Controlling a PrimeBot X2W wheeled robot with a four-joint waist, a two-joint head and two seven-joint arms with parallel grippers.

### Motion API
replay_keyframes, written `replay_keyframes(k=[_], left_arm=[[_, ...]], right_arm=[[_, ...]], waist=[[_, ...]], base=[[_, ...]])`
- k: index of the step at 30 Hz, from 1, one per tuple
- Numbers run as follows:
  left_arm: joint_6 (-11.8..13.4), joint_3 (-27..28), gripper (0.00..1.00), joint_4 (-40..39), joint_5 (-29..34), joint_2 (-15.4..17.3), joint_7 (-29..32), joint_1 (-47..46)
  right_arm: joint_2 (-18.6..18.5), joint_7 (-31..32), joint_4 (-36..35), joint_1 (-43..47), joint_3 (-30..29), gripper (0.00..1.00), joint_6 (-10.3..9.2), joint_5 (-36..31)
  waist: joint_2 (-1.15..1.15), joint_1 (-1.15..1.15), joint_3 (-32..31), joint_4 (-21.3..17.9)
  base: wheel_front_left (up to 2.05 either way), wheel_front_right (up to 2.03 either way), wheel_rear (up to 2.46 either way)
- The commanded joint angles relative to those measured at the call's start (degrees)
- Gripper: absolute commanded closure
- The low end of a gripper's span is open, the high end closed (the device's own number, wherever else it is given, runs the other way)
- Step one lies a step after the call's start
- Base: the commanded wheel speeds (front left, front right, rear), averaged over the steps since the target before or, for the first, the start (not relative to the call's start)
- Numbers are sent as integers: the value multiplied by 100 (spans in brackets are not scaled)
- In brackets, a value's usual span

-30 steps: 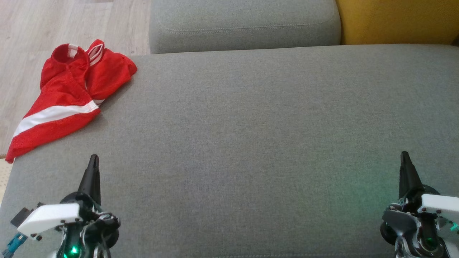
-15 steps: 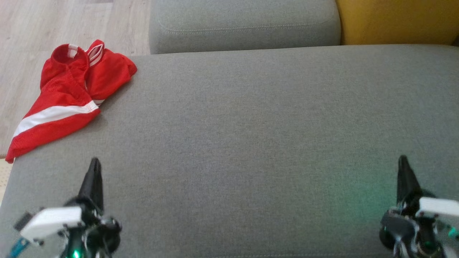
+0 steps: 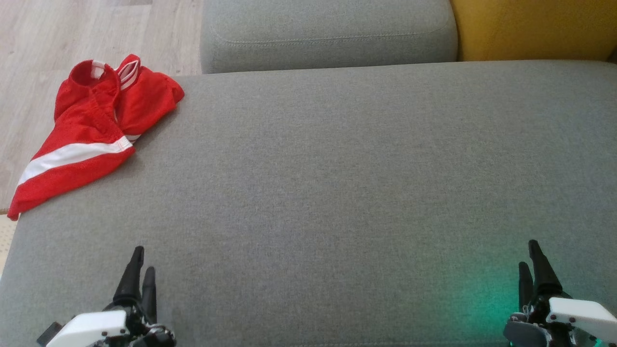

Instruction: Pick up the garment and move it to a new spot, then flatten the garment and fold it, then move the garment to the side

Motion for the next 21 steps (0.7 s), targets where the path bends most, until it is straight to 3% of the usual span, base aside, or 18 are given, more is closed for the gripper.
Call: replay_keyframes(k=[1,10,21], left_arm=[[-3,-7,0,-237,90,38,-52,-206],[61,-76,0,-394,285,47,-186,-197],[179,-227,0,-700,935,59,-370,-192]], right_arm=[[-11,-87,-215,-252,42,0,-1,-71],[-14,-222,-281,-278,103,0,-1,-328],[-19,-408,-507,-290,182,0,-1,-1106]], waist=[[0,0,-3,0],[0,0,-15,-2],[0,0,-33,-3]], base=[[0,0,0],[0,0,0],[0,0,0]])
